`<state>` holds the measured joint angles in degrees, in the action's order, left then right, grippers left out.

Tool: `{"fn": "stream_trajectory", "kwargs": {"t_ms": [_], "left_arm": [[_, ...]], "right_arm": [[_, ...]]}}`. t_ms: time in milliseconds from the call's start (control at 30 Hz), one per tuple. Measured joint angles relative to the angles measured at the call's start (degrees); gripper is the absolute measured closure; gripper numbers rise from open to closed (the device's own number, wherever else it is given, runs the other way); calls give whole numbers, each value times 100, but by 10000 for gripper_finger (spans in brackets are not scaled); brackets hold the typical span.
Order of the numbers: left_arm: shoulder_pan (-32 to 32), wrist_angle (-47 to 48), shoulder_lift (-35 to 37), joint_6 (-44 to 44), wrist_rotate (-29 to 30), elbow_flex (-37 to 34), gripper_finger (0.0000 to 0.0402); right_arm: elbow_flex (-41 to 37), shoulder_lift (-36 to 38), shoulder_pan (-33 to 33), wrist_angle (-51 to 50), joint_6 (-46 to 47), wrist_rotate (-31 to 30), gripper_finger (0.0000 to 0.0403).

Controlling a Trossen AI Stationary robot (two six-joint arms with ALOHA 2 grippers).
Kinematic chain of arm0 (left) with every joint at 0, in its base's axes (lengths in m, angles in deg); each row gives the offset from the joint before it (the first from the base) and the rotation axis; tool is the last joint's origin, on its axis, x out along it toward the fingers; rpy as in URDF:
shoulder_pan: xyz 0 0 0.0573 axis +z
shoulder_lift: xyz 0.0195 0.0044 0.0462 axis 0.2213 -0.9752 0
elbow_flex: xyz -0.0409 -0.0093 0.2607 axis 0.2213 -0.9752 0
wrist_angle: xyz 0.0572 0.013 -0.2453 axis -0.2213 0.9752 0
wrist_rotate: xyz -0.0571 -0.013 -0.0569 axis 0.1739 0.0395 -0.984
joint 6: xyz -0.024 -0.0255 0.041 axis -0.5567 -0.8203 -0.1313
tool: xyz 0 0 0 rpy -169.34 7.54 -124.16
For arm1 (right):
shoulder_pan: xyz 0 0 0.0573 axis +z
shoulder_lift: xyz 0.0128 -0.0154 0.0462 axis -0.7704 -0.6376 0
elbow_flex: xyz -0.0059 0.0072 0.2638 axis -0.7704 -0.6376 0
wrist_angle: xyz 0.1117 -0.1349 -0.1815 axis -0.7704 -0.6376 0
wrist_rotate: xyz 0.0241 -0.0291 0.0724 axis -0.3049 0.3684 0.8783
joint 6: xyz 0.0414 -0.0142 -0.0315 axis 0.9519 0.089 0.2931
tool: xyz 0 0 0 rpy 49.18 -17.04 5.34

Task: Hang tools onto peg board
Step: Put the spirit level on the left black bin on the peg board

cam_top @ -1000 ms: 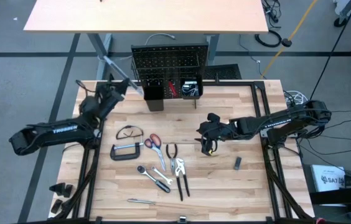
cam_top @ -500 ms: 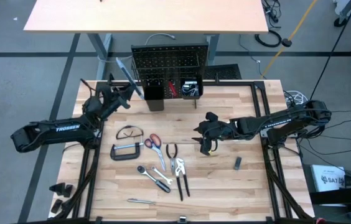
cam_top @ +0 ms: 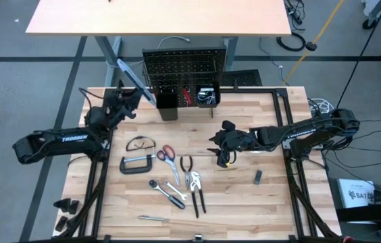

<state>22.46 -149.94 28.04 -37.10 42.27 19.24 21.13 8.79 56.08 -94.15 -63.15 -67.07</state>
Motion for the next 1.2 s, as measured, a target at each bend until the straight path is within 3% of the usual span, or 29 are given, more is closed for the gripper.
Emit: {"fn": "stream_trajectory", "kwargs": {"t_ms": [1200], "left_arm": [[0, -399, -1639, 915, 265, 280, 330]], "right_arm": [[0, -2, -13, 123, -397, 0, 218]]}}
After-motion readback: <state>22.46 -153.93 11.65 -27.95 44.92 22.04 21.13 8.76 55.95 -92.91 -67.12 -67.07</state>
